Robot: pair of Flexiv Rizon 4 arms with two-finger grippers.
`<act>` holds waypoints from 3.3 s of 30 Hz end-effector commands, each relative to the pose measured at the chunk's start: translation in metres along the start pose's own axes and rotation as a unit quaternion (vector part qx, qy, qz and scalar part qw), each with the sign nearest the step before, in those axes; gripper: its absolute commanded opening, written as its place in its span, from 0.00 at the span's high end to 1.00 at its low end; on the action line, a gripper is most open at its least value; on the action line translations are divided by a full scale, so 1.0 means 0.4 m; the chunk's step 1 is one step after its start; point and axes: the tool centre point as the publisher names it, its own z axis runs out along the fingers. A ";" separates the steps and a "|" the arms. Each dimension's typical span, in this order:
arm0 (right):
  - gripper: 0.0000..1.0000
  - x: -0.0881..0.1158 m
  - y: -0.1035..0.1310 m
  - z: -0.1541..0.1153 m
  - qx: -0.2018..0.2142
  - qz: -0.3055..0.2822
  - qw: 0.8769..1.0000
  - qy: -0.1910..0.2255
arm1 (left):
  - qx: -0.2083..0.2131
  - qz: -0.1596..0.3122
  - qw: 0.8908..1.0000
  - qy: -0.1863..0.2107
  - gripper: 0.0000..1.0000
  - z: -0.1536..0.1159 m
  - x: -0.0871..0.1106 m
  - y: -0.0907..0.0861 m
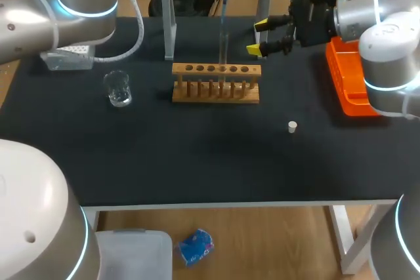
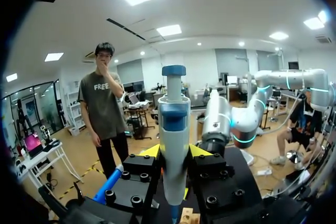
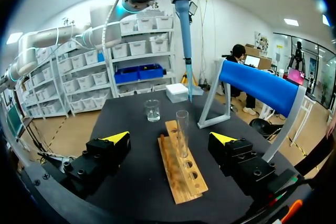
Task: Invert the test tube, pick up the pipette, mount the tip to pipette, aspirate from beaker and dispense into the tube, eject the tip, return the pipette, and cap with the stopper.
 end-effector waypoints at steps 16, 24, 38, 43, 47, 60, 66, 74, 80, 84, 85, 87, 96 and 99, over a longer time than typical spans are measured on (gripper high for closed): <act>0.00 -0.001 -0.002 0.001 0.000 0.000 1.000 0.000 | -0.010 -0.007 1.000 -0.013 1.00 -0.157 0.123 -0.034; 0.00 0.043 0.014 -0.033 -0.035 0.005 0.999 0.027 | 0.005 -0.007 1.000 0.002 1.00 -0.199 0.239 -0.012; 0.00 0.187 -0.021 -0.138 -0.092 -0.038 0.990 0.095 | 0.036 -0.020 0.998 0.056 1.00 -0.159 0.379 0.009; 0.00 0.187 -0.021 -0.138 -0.092 -0.038 0.990 0.095 | 0.036 -0.020 0.998 0.056 1.00 -0.159 0.379 0.009; 0.00 0.187 -0.021 -0.138 -0.092 -0.038 0.990 0.095 | 0.036 -0.020 0.998 0.056 1.00 -0.159 0.379 0.009; 0.00 0.243 -0.096 -0.160 -0.150 -0.056 0.980 0.115 | 0.037 -0.006 0.996 0.078 1.00 -0.147 0.443 0.065; 0.00 0.290 -0.135 -0.179 -0.186 -0.086 0.972 0.117 | 0.045 -0.003 0.995 0.094 1.00 -0.135 0.493 0.112; 0.00 0.337 -0.117 -0.180 -0.193 -0.099 0.966 0.137 | 0.031 0.013 0.991 0.128 1.00 -0.081 0.534 0.141; 0.00 0.359 -0.083 -0.179 -0.173 -0.081 0.973 0.129 | 0.025 0.015 0.991 0.131 1.00 -0.076 0.536 0.143; 0.00 0.374 -0.057 -0.178 -0.158 -0.069 0.980 0.101 | 0.025 0.015 0.991 0.131 1.00 -0.076 0.536 0.143; 0.00 0.376 -0.049 -0.174 -0.164 -0.065 0.979 0.102 | 0.025 0.015 0.991 0.131 1.00 -0.076 0.536 0.143; 0.00 0.386 -0.027 -0.165 -0.155 -0.071 0.981 0.098 | 0.025 0.015 0.991 0.131 1.00 -0.076 0.536 0.143; 0.00 0.421 0.070 -0.139 -0.170 -0.056 0.977 0.115 | 0.025 0.015 0.991 0.131 1.00 -0.076 0.536 0.143; 0.00 0.429 0.090 -0.127 -0.176 -0.058 0.975 0.123 | 0.025 0.015 0.991 0.131 1.00 -0.076 0.536 0.143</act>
